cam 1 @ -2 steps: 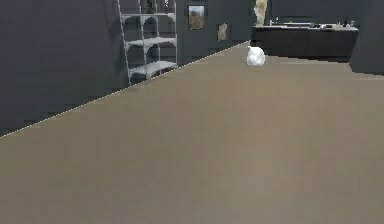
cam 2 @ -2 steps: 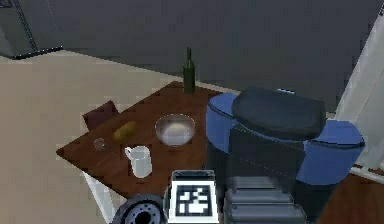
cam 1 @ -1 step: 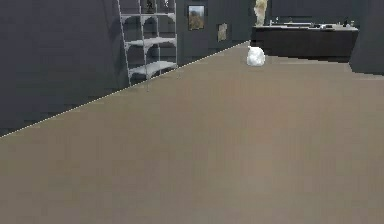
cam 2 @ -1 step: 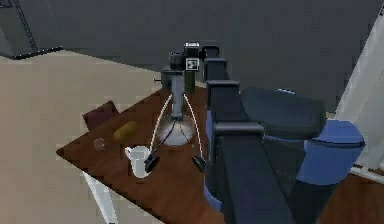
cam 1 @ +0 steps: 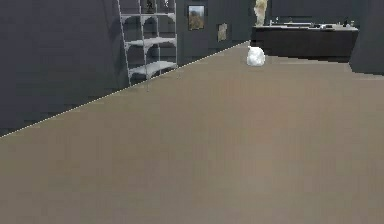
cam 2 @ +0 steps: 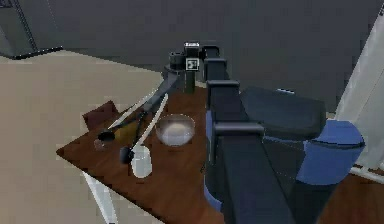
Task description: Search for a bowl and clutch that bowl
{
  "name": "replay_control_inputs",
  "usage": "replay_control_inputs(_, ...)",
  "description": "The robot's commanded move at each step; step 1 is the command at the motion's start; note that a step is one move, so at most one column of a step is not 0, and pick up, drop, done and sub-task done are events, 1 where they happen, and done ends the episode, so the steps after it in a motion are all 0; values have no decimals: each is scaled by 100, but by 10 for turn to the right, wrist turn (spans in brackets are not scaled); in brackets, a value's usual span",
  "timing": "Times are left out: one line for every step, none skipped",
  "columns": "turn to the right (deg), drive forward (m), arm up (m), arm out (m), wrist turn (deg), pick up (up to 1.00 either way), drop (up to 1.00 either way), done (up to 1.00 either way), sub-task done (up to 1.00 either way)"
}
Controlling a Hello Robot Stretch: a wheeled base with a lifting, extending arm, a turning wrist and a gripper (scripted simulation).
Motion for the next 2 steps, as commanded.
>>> replay_control_inputs(0, 0, 0, 0, 450, 0, 0, 0, 0)
replay_control_inputs(0, 0, 0, 0, 450, 0, 0, 0, 0)
